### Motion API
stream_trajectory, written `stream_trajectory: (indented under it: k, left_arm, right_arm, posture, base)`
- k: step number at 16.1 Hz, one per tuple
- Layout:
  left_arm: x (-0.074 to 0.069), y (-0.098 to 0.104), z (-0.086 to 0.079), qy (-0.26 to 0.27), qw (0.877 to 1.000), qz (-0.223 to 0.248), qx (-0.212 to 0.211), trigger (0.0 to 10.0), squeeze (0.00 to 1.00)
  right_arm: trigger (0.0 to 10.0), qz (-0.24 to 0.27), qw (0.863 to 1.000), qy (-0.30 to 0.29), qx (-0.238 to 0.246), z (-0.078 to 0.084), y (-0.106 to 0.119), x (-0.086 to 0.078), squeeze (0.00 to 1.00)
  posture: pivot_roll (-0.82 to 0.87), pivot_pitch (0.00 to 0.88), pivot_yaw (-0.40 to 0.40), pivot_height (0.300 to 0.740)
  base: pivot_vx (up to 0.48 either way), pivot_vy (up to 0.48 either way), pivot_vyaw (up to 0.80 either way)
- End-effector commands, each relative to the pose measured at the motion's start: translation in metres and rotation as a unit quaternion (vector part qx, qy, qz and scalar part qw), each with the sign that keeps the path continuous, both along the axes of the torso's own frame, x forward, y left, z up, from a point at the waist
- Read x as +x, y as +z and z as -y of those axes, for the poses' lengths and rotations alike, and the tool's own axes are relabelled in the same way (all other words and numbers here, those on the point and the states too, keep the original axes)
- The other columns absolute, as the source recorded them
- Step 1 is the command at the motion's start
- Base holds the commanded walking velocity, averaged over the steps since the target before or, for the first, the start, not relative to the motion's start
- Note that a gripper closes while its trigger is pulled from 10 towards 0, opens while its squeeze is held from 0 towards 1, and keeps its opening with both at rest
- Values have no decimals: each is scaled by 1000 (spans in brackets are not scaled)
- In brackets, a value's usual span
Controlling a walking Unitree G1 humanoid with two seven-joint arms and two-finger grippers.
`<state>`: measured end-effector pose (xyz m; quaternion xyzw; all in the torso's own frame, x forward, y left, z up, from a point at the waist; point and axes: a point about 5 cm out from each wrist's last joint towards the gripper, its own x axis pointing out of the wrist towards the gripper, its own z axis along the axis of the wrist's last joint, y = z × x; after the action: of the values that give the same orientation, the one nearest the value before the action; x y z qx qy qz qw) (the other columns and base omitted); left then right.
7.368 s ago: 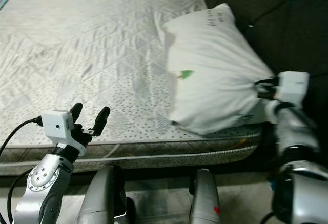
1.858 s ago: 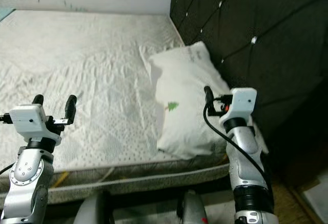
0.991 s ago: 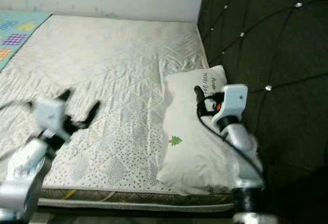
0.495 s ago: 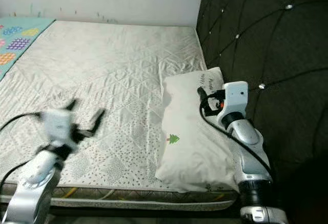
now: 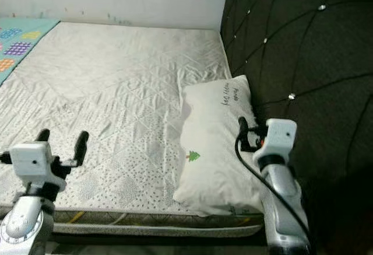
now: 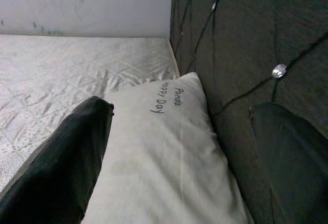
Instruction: Clean up the room
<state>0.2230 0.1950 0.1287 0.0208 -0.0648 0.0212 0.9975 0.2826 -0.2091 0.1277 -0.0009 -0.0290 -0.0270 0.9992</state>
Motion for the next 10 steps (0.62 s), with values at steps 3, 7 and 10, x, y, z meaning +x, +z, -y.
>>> stream_trajectory:
  k: [3, 7, 10]
  left_arm:
    - [-9, 0, -4, 23, 1000, -7, 0, 10000, 0]
    - [-11, -2, -4, 20, 1000, -19, -8, 10000, 0]
    - [-10, -2, -6, 17, 1000, -23, -6, 10000, 0]
  right_arm:
    - [10000, -28, 998, 22, -59, 12, -11, -24, 0]
    - [10000, -10, 999, -30, -27, 36, -13, -37, 0]
    - [10000, -6, 1000, -21, -13, 28, -10, -32, 0]
  posture:
    - [0, 116, -36, 740]
    - [-9, 119, -28, 740]
    - [-2, 122, -17, 740]
  base:
    - [0, 0, 0]
    - [0, 0, 0]
    - [0, 0, 0]
